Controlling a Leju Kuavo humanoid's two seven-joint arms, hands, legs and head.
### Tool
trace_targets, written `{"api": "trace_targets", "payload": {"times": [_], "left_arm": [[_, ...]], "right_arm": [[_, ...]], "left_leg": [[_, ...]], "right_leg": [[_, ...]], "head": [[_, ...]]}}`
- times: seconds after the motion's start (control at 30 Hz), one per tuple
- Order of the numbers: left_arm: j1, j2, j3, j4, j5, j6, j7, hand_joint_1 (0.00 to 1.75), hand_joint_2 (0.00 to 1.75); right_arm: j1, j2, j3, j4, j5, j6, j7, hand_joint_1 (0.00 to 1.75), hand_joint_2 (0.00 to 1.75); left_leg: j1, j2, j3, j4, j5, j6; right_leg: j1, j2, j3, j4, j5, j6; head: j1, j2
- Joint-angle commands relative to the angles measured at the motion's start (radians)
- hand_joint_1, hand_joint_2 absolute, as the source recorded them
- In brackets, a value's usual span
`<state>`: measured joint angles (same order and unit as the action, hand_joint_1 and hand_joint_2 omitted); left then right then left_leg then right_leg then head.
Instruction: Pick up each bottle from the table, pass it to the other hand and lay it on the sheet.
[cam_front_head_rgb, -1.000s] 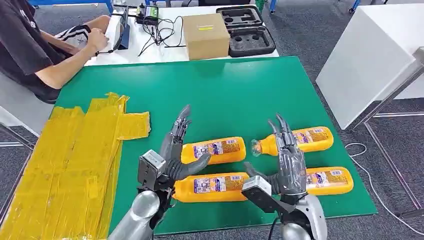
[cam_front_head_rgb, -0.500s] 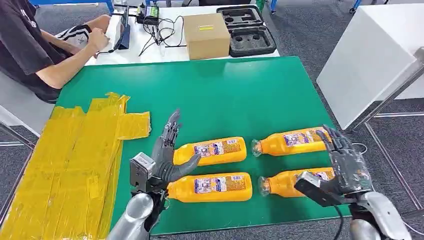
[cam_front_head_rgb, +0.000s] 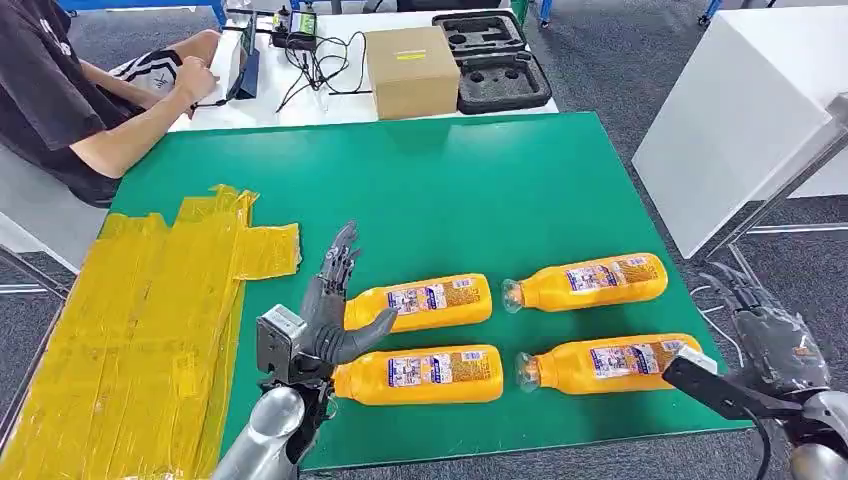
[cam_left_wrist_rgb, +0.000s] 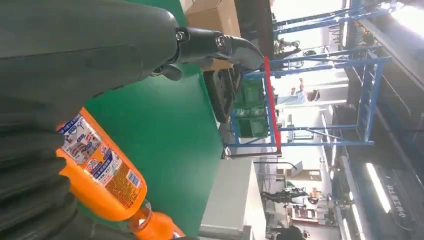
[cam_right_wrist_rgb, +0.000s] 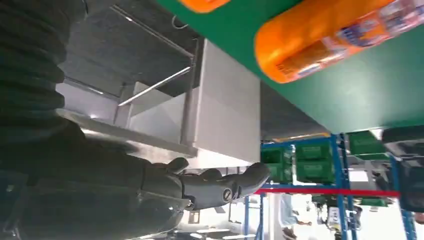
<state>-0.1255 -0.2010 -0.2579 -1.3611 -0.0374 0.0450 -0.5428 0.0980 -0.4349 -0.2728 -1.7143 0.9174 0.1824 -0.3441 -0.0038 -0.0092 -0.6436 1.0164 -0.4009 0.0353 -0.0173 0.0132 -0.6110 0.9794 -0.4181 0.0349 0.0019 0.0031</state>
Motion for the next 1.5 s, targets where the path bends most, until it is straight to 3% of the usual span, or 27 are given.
{"api": "trace_targets", "payload": {"times": [0.03,0.1,0.37,0.7,0.97,1.5], "left_arm": [[-0.048,0.008,0.018,0.071,0.008,-0.009,0.010,0.00,1.75],[-0.062,0.011,0.023,0.089,0.011,-0.015,0.018,0.00,1.75],[-0.084,0.007,0.012,0.137,0.013,-0.022,0.020,0.00,1.75],[-0.109,0.004,-0.001,0.179,0.019,-0.030,0.020,0.00,1.75],[-0.130,0.005,-0.005,0.229,0.038,-0.028,0.011,0.00,1.75],[-0.134,0.006,0.004,0.249,0.042,-0.020,0.008,0.00,1.75]], "right_arm": [[-0.040,-0.056,-0.053,0.135,-0.080,0.102,-0.008,0.00,1.75],[-0.043,-0.094,-0.047,0.183,-0.129,0.198,-0.039,0.00,1.75],[-0.063,-0.085,0.064,0.268,-0.103,0.225,-0.007,0.00,1.75],[-0.072,-0.065,0.110,0.300,-0.077,0.229,0.018,0.00,1.75],[-0.194,-0.110,0.290,0.458,-0.058,0.196,0.008,0.00,1.75],[-0.281,-0.112,0.465,0.458,-0.001,0.158,0.042,0.00,1.75]], "left_leg": [[0.001,0.000,0.004,-0.001,-0.001,-0.002],[0.001,0.001,0.006,-0.001,-0.002,-0.002],[0.001,0.001,0.004,-0.001,-0.001,-0.001],[0.001,0.002,0.004,-0.001,-0.001,-0.001],[0.001,0.004,0.006,-0.001,-0.001,-0.002],[0.000,0.002,0.004,-0.001,0.000,-0.001]], "right_leg": [[0.001,-0.001,0.004,-0.002,-0.001,-0.001],[0.002,-0.001,0.006,-0.002,-0.001,-0.002],[0.001,0.000,0.005,-0.003,0.000,-0.001],[0.001,0.001,0.004,-0.002,0.000,-0.001],[0.001,0.003,0.006,-0.002,0.001,-0.002],[0.001,0.001,0.004,-0.001,0.000,-0.001]], "head": [[0.000,0.000],[0.000,0.000],[0.000,0.000],[0.000,0.000],[0.000,0.000],[0.000,0.000]]}}
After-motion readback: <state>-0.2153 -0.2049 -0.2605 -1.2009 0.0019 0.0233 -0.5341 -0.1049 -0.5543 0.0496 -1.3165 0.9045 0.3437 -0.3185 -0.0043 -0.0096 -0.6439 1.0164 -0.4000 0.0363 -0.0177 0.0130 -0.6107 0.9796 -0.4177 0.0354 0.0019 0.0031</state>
